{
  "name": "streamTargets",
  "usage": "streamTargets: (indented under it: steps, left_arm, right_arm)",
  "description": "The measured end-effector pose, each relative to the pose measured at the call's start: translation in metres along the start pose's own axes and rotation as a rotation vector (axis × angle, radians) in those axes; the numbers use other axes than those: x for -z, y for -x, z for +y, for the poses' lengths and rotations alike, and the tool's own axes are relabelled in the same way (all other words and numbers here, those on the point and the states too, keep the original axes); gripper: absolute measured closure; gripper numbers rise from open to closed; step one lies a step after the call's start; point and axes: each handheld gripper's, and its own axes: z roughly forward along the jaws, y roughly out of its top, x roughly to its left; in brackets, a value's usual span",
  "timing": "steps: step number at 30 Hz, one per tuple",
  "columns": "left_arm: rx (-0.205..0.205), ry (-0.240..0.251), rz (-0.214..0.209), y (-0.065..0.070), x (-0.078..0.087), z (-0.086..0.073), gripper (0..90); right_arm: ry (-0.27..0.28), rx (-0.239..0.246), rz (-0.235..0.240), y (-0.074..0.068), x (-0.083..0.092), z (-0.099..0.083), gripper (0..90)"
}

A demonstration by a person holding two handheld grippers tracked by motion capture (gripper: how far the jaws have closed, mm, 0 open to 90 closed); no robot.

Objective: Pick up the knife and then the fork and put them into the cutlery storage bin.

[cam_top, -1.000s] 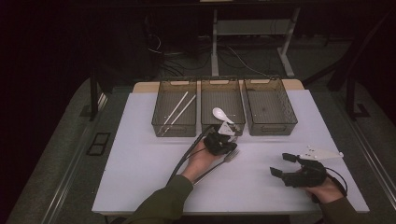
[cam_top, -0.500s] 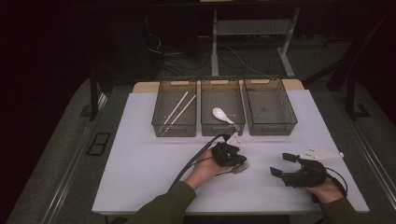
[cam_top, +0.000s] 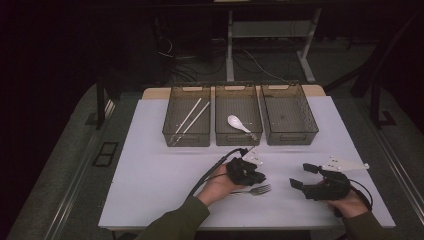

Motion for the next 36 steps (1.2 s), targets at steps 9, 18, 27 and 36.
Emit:
streamTargets:
  steps: [9, 18, 27, 36]
  left_arm:
    - [0.007, 0.008, 0.015, 0.012, 0.045, -0.040, 73.5]
    - [0.015, 0.034, 0.003, 0.015, 0.057, -0.059, 71.4]
    - [-0.024, -0.017, 0.003, 0.014, 0.045, -0.061, 75.9]
    - [-0.066, -0.023, -0.002, 0.014, 0.041, -0.063, 81.2]
  right_arm:
    - [-0.001, 0.001, -0.003, 0.000, 0.000, 0.000, 20.1]
    - [-0.009, -0.002, -0.004, -0.001, -0.002, 0.000, 20.1]
    - [-0.008, 0.002, -0.001, 0.000, -0.001, 0.000, 20.1]
    - [-0.011, 0.000, 0.001, -0.001, -0.001, 0.000, 20.1]
